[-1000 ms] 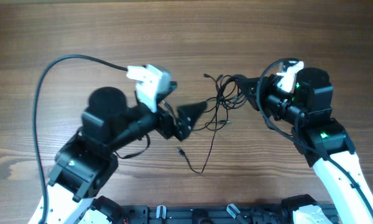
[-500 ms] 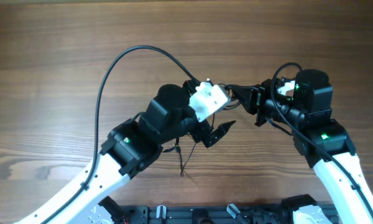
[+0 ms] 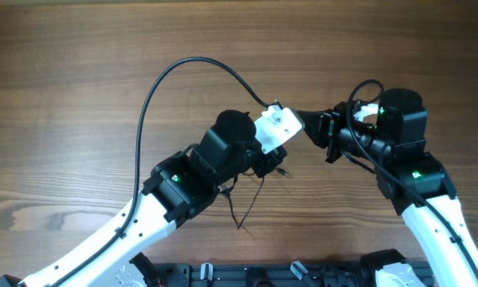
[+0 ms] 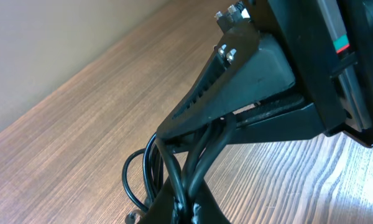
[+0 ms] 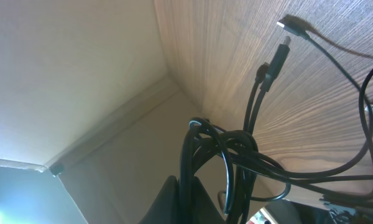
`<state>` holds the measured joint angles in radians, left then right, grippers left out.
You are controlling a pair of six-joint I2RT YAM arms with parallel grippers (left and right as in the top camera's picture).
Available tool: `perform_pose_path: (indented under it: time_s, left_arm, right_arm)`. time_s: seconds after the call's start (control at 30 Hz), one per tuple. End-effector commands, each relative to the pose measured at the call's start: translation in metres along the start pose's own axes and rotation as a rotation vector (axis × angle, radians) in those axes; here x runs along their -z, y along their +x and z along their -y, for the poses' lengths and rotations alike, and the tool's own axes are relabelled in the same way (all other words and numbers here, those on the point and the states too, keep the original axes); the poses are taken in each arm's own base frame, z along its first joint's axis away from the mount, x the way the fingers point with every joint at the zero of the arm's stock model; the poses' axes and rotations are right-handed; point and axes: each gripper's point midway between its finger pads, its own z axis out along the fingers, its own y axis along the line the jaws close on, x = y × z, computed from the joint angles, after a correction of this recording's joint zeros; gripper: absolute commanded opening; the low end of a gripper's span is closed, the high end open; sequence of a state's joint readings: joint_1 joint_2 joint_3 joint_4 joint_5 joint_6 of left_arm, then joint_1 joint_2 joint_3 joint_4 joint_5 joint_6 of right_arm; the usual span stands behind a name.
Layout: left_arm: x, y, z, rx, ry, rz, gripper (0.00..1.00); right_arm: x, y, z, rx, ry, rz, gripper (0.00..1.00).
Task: Untangle cables
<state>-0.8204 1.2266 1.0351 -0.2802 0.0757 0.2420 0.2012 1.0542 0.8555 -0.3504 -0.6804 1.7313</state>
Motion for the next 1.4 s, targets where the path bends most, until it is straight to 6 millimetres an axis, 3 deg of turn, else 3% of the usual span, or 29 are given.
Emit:
perform_pose_path:
  time_s: [0.0, 0.03, 0.1, 0.13, 0.17, 0.2, 0.23, 0.33, 0.4, 0.47, 0.53, 0.7, 0.8, 0.97, 1.13, 1.23, 1.37]
  left_arm:
    - [0.002, -0.009, -0.024, 0.019, -0.114, 0.029, 0.04]
    - [0.003, -0.011, -0.026, 0.033, -0.124, 0.038, 0.04]
    - [0.007, -0.013, -0.043, 0.112, -0.223, 0.051, 0.04]
    - [0.012, -0.014, -0.053, 0.16, -0.285, 0.061, 0.04]
    - [0.018, -0.016, -0.061, 0.208, -0.324, 0.079, 0.04]
    - [0.024, -0.02, -0.063, 0.249, -0.336, 0.1, 0.04]
    - [0.031, -0.024, -0.066, 0.29, -0.34, 0.125, 0.04]
    - [0.055, -0.037, -0.076, 0.416, -0.347, 0.211, 0.04]
    - [0.069, -0.051, -0.066, 0.412, -0.245, 0.26, 0.04]
    - [0.081, -0.062, -0.05, 0.399, -0.12, 0.298, 0.04]
    - [0.093, -0.071, -0.03, 0.37, 0.054, 0.325, 0.04]
    - [0.109, -0.073, -0.006, 0.343, 0.339, 0.329, 0.04]
    - [0.121, -0.073, 0.009, 0.313, 0.501, 0.332, 0.04]
    - [0.119, -0.065, 0.023, 0.319, 0.643, 0.291, 0.04]
    - [0.104, -0.062, 0.003, 0.349, 0.51, 0.282, 0.04]
    - [0.103, -0.062, 0.001, 0.35, 0.499, 0.283, 0.04]
    - [0.103, -0.062, 0.001, 0.336, 0.494, 0.286, 0.04]
  right_arm:
    - [0.005, 0.011, -0.004, 0.046, -0.012, -0.041, 0.05]
    - [0.005, 0.008, -0.005, 0.055, -0.015, -0.021, 0.07]
    - [0.005, -0.004, -0.007, 0.128, -0.023, 0.052, 0.25]
    - [0.006, -0.02, -0.008, 0.176, -0.023, 0.14, 0.51]
    - [0.008, -0.033, -0.008, 0.237, -0.014, 0.22, 0.66]
    - [0.012, -0.045, -0.005, 0.282, 0.009, 0.292, 0.91]
    - [0.015, -0.054, -0.001, 0.303, 0.034, 0.343, 0.99]
    - [0.021, -0.069, 0.0, 0.512, 0.097, 0.431, 1.0]
    - [0.021, -0.064, -0.009, 0.771, 0.108, 0.415, 1.0]
    - [0.022, -0.05, -0.014, 1.017, 0.106, 0.36, 1.0]
    - [0.035, -0.032, -0.024, 1.209, 0.074, 0.358, 1.0]
    - [0.079, 0.004, -0.03, 1.452, 0.015, 0.418, 1.0]
    - [0.086, 0.022, -0.015, 1.559, 0.017, 0.341, 1.0]
    - [0.081, 0.03, 0.009, 1.541, 0.046, 0.218, 0.97]
    - [0.079, 0.049, 0.012, 1.523, -0.022, 0.118, 0.91]
    - [0.078, 0.055, 0.013, 1.513, -0.044, 0.083, 0.89]
    - [0.079, 0.054, 0.005, 1.335, -0.074, 0.103, 0.86]
